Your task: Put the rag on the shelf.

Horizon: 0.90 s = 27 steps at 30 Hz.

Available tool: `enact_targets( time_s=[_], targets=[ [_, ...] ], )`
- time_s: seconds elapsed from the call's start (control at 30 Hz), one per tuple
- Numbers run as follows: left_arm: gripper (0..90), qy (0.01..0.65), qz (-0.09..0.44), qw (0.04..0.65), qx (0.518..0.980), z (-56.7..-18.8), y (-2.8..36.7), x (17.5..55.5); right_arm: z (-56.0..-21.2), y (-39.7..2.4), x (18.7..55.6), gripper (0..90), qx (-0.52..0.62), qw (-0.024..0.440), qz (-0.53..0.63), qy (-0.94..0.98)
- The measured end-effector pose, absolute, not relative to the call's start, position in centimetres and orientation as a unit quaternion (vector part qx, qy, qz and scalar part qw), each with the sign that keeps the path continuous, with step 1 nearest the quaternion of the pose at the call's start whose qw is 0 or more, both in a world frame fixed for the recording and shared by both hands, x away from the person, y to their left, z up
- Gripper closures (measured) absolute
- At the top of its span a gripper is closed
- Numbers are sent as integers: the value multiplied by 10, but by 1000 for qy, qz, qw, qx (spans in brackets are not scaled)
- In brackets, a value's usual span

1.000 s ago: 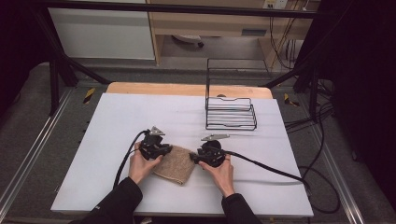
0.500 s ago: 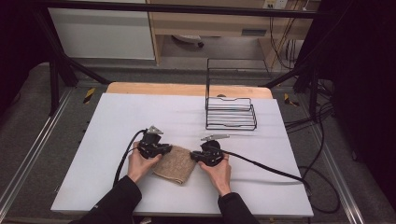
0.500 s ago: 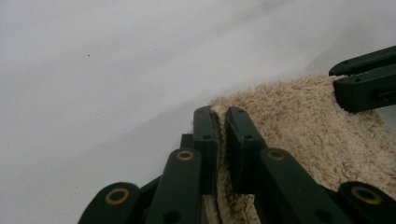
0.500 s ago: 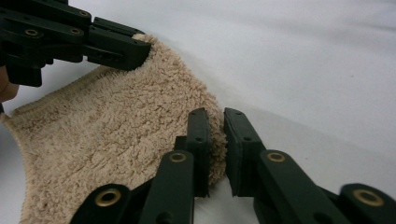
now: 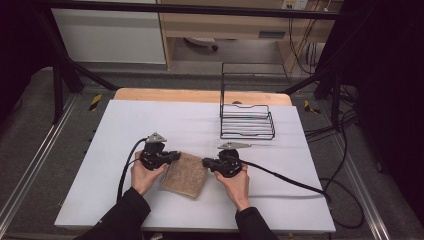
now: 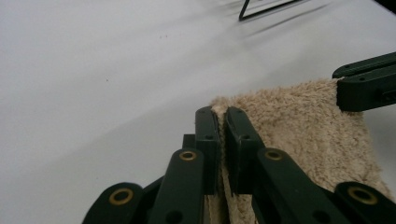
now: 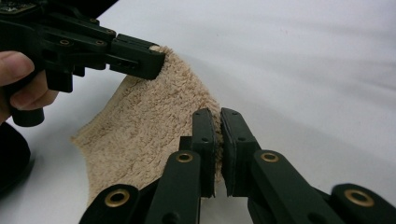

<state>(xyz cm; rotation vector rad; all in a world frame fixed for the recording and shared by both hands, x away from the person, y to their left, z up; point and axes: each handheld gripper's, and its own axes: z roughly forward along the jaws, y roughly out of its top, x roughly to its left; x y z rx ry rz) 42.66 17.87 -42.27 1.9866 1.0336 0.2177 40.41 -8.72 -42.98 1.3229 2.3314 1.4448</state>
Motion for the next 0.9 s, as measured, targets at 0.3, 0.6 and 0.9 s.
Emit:
enact_targets(
  time_s=[0.3, 0.6, 0.9],
  targets=[
    [843, 402, 110, 455, 787, -405, 187, 412, -409, -85, 394, 853, 392, 70, 493, 773],
    [844, 388, 137, 481, 774, -383, 193, 398, -389, -85, 390, 858, 362, 90, 515, 772],
    [843, 382, 153, 496, 765, -370, 195, 392, -371, -83, 387, 861, 338, 109, 518, 778]
  ],
)
